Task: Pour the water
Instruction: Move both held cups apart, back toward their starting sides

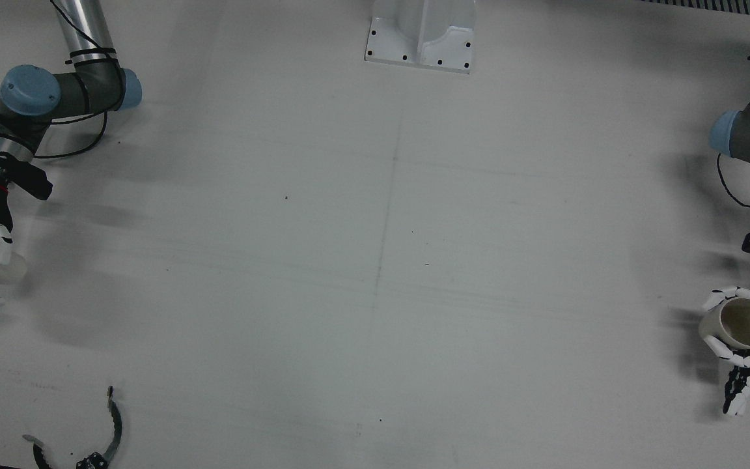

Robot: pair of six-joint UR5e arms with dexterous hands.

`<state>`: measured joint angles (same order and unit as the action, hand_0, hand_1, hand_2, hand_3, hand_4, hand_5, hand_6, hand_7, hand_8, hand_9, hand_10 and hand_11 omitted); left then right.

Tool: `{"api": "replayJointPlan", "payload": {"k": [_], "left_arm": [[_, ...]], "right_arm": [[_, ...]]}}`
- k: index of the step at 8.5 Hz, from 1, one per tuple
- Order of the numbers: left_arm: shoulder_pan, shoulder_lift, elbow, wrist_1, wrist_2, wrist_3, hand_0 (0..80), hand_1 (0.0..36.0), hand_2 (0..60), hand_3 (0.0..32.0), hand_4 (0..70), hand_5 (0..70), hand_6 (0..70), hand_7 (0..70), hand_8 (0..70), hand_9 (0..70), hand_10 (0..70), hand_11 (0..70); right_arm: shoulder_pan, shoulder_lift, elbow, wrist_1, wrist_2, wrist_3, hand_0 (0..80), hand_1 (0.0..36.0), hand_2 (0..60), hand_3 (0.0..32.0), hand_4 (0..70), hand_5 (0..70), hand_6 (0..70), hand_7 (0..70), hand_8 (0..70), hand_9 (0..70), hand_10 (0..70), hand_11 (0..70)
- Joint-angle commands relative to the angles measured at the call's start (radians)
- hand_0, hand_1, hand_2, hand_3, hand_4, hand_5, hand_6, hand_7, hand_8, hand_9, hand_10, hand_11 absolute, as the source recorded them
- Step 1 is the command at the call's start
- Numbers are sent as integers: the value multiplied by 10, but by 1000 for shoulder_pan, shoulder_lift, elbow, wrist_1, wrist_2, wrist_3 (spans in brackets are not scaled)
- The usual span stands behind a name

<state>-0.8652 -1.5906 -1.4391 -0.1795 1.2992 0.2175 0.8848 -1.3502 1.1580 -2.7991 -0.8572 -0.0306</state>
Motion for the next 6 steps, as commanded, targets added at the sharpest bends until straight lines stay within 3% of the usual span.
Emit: {"api": "replayJointPlan", "payload": {"k": [1,2,6], "left_arm": [[5,-2,23,-3,0,2,477,101,50,0,241,34,58,56,1,0,0,0],[5,-2,35,-11,0,3,472,91,24,0,193,11,45,48,0,0,0,0],[-4,-2,39,-40,0,-3,466,81,5,0,142,0,36,47,0,0,0,0]], "right_arm": [[57,-47,150,-61,-10,-57,525,121,0,62,157,95,39,19,0,0,0,0],[54,-47,185,-121,-11,-58,526,123,0,70,154,100,42,24,0,0,0,0],[52,-72,250,-137,-13,-61,521,130,0,120,75,102,30,29,0,0,0,0]]}}
